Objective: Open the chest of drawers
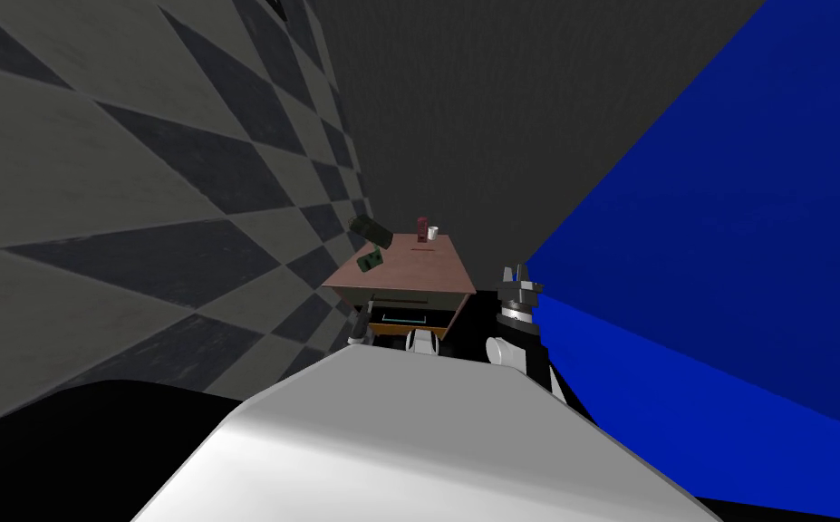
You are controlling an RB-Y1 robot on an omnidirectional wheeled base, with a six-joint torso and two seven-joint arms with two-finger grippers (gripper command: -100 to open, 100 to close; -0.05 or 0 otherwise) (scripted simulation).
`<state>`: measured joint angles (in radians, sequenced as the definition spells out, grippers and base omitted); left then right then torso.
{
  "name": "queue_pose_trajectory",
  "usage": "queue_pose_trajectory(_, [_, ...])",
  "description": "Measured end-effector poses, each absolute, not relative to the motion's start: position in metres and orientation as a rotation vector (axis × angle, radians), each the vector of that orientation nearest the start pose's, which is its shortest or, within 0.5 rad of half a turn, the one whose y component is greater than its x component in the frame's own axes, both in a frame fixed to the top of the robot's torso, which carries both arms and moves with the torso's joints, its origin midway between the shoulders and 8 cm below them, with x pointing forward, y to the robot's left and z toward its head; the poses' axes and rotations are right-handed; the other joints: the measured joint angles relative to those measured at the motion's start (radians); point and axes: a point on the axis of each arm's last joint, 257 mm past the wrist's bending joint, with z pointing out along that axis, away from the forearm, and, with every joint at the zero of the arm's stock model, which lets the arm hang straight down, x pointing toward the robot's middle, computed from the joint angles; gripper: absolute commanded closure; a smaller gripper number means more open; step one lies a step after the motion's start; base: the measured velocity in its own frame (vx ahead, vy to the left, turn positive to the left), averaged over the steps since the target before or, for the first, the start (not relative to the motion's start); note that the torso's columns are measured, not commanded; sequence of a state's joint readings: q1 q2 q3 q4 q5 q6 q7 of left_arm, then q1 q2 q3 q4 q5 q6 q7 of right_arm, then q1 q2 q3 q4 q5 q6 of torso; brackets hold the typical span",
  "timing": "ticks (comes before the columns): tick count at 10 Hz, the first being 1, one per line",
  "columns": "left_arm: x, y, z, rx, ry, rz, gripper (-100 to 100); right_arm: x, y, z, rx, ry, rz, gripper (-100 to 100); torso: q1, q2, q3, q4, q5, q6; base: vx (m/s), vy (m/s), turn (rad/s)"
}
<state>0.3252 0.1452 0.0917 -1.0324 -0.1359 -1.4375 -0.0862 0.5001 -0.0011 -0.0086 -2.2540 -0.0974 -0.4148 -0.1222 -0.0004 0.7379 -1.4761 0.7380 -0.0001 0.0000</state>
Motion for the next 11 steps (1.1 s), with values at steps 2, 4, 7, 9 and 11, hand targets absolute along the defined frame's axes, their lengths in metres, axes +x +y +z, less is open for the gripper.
queue_pose_trajectory(2, [0.295,0.285,-0.269,-0.571,0.918,-1.178,-100,0.360,-0.297,-0.004,0.857,0.585,1.440,0,0.001,0.000,0.000,0.000,0.000,0.000,0.024,-0.018,0.011])
queue_pose_trajectory(4, [0.294,0.270,-0.275,-0.618,0.886,-1.192,-100,0.360,-0.297,-0.004,0.857,0.585,1.440,0,0.000,0.000,0.000,0.000,0.000,0.000,0.013,-0.013,0.017])
queue_pose_trajectory(7, [0.290,0.252,-0.282,-0.674,0.844,-1.208,-100,0.360,-0.297,-0.004,0.857,0.585,1.440,0,0.001,0.001,0.000,0.000,0.000,0.000,0.000,0.000,0.000])
queue_pose_trajectory(9, [0.289,0.245,-0.284,-0.691,0.828,-1.214,-100,0.360,-0.297,-0.004,0.857,0.585,1.440,0,0.001,0.000,0.000,0.000,0.000,0.000,-0.011,-0.003,0.009])
queue_pose_trajectory(11, [0.302,0.245,-0.279,-0.687,0.827,-1.217,-100,0.360,-0.297,-0.004,0.857,0.585,1.440,0,0.000,0.001,0.001,0.000,0.000,0.000,-0.038,-0.010,0.015])
